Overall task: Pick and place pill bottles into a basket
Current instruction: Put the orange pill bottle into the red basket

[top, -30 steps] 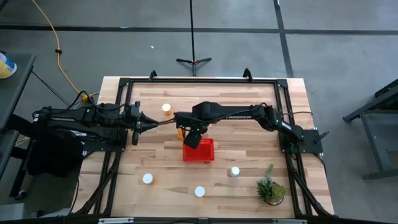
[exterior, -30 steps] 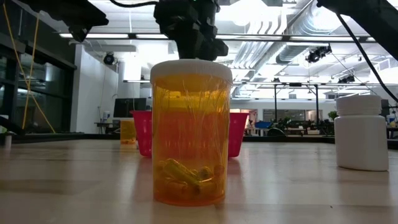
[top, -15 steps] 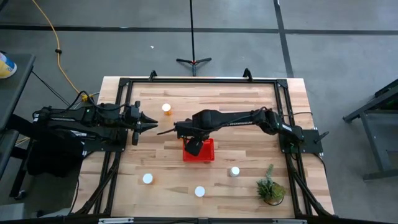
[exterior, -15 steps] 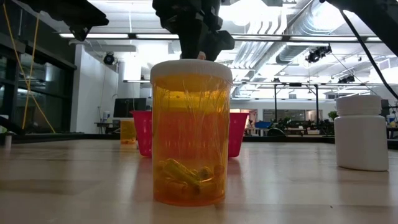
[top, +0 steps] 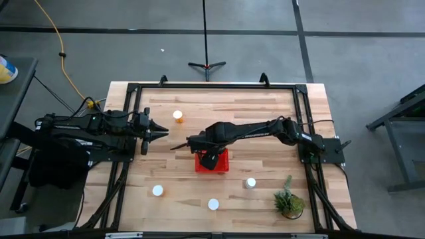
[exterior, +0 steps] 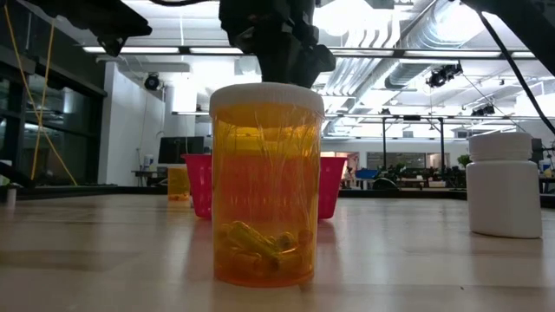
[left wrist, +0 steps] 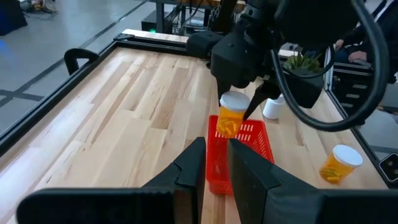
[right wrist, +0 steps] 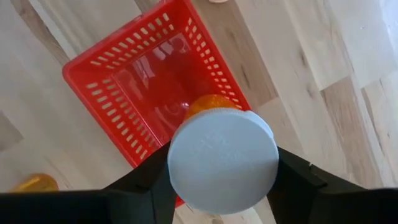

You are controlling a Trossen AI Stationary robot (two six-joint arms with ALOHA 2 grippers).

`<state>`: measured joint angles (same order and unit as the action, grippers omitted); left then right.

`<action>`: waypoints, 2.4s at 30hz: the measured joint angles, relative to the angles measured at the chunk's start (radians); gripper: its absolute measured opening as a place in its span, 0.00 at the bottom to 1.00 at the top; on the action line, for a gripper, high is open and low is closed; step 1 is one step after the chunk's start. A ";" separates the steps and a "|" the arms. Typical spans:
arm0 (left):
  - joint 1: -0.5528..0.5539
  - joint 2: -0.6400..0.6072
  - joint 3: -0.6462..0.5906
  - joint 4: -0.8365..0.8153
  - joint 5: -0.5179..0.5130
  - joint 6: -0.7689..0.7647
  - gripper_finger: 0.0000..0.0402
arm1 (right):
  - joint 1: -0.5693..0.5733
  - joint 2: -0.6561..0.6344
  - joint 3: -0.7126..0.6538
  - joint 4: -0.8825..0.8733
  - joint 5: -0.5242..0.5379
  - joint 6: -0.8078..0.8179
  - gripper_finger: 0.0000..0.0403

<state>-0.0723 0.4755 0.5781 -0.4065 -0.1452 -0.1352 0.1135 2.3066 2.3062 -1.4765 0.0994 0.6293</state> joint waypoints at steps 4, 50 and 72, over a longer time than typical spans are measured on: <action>0.000 0.000 0.000 0.000 -0.001 0.000 0.26 | 0.000 0.000 0.000 -0.001 0.001 0.002 0.49; 0.000 -0.001 0.000 0.013 -0.006 0.007 0.26 | 0.000 0.003 -0.130 0.028 0.036 -0.019 0.49; 0.000 -0.001 0.000 0.013 -0.006 0.007 0.26 | 0.000 0.003 -0.130 0.030 0.033 0.001 0.59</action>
<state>-0.0723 0.4747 0.5781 -0.3931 -0.1509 -0.1284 0.1131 2.3096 2.1765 -1.4464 0.1326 0.6304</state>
